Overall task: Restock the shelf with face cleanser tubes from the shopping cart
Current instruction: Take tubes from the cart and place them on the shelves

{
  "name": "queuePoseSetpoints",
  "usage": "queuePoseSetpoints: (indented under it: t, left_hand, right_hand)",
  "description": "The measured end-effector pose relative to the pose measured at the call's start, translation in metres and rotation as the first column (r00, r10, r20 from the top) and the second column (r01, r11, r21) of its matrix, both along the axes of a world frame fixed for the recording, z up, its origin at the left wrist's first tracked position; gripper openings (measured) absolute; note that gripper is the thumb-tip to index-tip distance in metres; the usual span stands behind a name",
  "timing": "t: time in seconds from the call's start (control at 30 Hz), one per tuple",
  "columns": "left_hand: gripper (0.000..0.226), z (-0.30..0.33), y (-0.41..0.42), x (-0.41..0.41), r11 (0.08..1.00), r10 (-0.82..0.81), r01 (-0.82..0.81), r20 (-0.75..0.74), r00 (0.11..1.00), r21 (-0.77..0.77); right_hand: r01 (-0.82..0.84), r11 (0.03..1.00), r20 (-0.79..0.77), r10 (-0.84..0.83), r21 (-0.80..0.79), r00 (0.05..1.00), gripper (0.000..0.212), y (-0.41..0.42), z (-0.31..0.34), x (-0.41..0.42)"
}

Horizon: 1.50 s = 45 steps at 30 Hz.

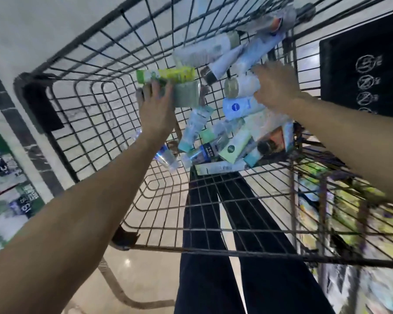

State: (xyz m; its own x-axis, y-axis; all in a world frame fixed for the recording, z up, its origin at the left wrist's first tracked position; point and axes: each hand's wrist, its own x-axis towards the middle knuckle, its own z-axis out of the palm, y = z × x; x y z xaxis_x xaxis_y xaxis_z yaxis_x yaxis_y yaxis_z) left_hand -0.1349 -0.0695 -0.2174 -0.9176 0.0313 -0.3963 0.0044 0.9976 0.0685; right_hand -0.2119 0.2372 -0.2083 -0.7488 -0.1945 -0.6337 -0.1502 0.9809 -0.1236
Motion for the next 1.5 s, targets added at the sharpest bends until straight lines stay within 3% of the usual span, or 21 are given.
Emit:
queuePoseSetpoints:
  t: [0.13,0.27,0.4,0.43,0.53,0.67,0.77,0.83,1.03,1.13,1.27,1.33,1.4,1.5]
  left_hand:
    - [0.062,0.006,-0.005,0.0,0.997,-0.034,0.033,0.018,0.999,0.064]
    - [0.072,0.017,-0.006,0.002,0.982,-0.053,0.026,0.145,0.988,0.185]
    - [0.072,0.046,0.001,0.008,0.878,0.141,-0.246,0.27,0.953,0.411]
    - [0.07,0.057,0.004,0.009,0.792,0.24,-0.384,0.335,0.911,0.475]
    - [0.061,0.1,0.014,0.014,0.353,0.43,-0.761,0.628,0.649,0.544]
    - [0.021,0.163,0.021,0.021,-0.01,0.341,-0.846,0.797,0.498,0.533]
    - [0.03,0.205,0.022,0.026,-0.163,0.25,-0.839,0.844,0.474,0.52]
    - [0.032,0.238,0.024,0.029,-0.192,0.228,-0.826,0.843,0.488,0.53]
    - [0.051,0.331,0.032,0.046,-0.089,0.301,-0.737,0.723,0.621,0.67]
    - [0.059,0.378,0.039,0.056,-0.112,0.31,-0.708,0.701,0.642,0.698]
    - [0.057,0.435,0.054,0.066,-0.139,0.267,-0.677,0.686,0.677,0.723]
    - [0.048,0.458,0.063,0.07,-0.146,0.259,-0.66,0.672,0.694,0.737]
    - [0.043,0.47,0.069,0.072,-0.16,0.257,-0.629,0.648,0.717,0.761]
    - [0.047,0.48,0.079,0.071,-0.189,0.243,-0.593,0.622,0.744,0.783]
  right_hand:
    - [-0.096,0.992,0.037,0.093,0.084,0.995,0.058,-0.002,0.007,-0.011]
    - [-0.124,0.987,0.12,0.112,0.101,0.986,0.057,-0.004,0.02,-0.011]
    - [-0.07,0.996,0.185,0.058,0.062,0.981,0.047,-0.009,0.049,-0.004]
    - [-0.047,0.998,0.185,0.037,0.047,0.982,0.046,-0.01,0.058,-0.002]
    - [0.109,0.993,0.152,-0.101,-0.044,0.983,0.047,-0.01,0.086,0.008]
    - [0.386,0.895,0.145,-0.361,-0.225,0.921,0.045,-0.006,0.136,0.026]
    - [0.535,0.764,0.191,-0.501,-0.361,0.844,0.047,-0.001,0.179,0.041]
    - [0.608,0.66,0.227,-0.573,-0.442,0.787,0.048,0.002,0.213,0.052]
    - [0.743,0.261,0.345,-0.758,-0.617,0.553,0.044,0.006,0.308,0.083]
    - [0.748,0.043,0.466,-0.759,-0.662,0.455,0.044,0.008,0.349,0.101]
    - [0.723,-0.235,0.626,-0.705,-0.65,0.334,0.062,0.009,0.396,0.118]
    - [0.677,-0.363,0.691,-0.656,-0.641,0.302,0.049,0.007,0.419,0.123]
    - [0.624,-0.455,0.731,-0.615,-0.635,0.295,0.044,0.005,0.439,0.128]
    - [0.56,-0.476,0.704,-0.639,-0.678,0.31,0.039,0.003,0.462,0.138]
